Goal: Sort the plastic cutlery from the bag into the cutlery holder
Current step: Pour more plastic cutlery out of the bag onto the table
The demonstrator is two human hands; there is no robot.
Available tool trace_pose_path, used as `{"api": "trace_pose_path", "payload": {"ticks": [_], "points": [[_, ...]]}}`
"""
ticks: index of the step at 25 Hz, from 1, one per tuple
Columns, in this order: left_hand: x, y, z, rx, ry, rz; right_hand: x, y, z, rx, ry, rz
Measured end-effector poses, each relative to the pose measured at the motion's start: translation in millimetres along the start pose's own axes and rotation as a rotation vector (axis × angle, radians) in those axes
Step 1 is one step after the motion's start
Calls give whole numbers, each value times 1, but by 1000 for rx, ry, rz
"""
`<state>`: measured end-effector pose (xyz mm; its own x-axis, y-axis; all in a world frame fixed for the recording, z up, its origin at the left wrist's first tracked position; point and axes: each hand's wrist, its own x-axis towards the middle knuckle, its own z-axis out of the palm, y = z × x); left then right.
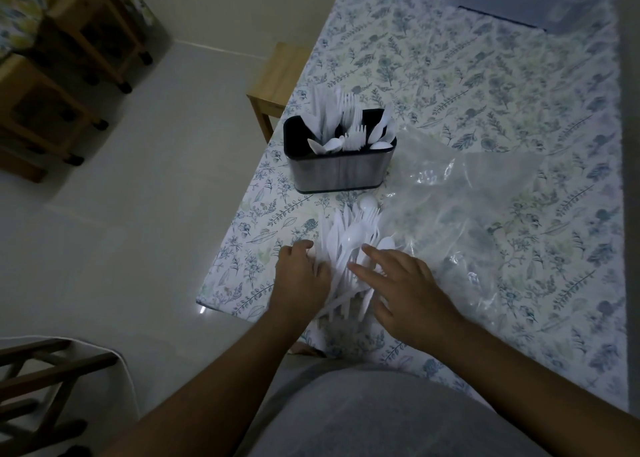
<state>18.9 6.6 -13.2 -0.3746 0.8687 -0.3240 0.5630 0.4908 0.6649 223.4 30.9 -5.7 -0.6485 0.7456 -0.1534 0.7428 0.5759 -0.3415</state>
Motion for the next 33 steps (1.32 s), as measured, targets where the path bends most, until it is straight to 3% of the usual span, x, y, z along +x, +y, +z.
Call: {"api": "trace_pose_path", "payload": {"ticks": [4,11,19,25,33], "points": [[0,-3,-1,50,2,32,4,5,4,-16,-72,29],[7,-3,-1,159,-32,51,-4,12,2,120,81,101],[19,4,-1,184,-61,132,6,-5,9,-51,-62,-201],[32,17,-3,166,-79,-37,12,-3,7,-123,-87,-129],[35,31,6,292,-83,-30,3,5,7,-8,39,26]]}}
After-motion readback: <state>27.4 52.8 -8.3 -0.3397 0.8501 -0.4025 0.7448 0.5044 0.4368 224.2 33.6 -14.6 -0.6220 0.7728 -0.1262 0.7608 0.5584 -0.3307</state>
